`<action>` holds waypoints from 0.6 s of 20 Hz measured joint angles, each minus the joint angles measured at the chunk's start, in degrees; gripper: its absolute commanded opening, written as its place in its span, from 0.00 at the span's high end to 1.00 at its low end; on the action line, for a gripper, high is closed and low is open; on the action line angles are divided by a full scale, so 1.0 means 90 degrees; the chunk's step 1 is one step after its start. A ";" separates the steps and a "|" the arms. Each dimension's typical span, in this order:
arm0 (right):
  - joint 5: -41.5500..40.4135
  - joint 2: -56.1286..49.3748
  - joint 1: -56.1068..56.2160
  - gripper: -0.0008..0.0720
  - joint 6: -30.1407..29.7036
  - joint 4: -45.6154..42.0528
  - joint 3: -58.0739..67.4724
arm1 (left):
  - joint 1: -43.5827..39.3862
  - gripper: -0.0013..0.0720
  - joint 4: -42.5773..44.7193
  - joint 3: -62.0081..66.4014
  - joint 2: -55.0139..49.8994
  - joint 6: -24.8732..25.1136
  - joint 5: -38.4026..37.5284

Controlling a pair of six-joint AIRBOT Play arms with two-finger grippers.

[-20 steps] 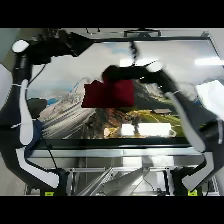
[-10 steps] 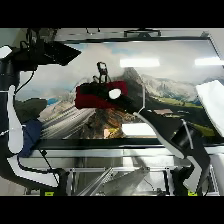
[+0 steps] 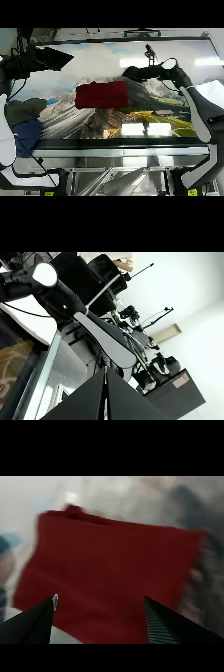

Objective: Fold the shirts.

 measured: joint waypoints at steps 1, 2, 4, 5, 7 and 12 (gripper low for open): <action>0.0197 -0.0136 -0.0175 0.14 0.0107 -0.0112 0.0000 | 0.0002 0.97 -0.0002 -0.0124 0.0080 0.0066 0.0002; 0.0342 -0.0274 -0.0274 0.14 0.0165 -0.0177 0.0000 | 0.0007 0.97 0.0000 -0.0238 0.0151 0.0114 0.0002; 0.0478 -0.0600 -0.0323 0.14 0.0233 -0.0260 0.0000 | 0.0010 0.97 0.0000 -0.0379 0.0228 0.0182 0.0005; 0.0532 -0.0763 -0.0282 0.14 0.0231 -0.0250 0.0000 | 0.0010 0.97 0.0005 -0.0420 0.0248 0.0206 0.0005; 0.0576 -0.1071 -0.0131 0.14 0.0163 -0.0083 0.0000 | 0.0012 0.97 0.0002 -0.0469 0.0279 0.0231 0.0005; 0.0437 -0.1525 0.0333 0.26 -0.0357 0.0816 0.0007 | 0.0012 0.97 0.0010 -0.0515 0.0304 0.0253 -0.0002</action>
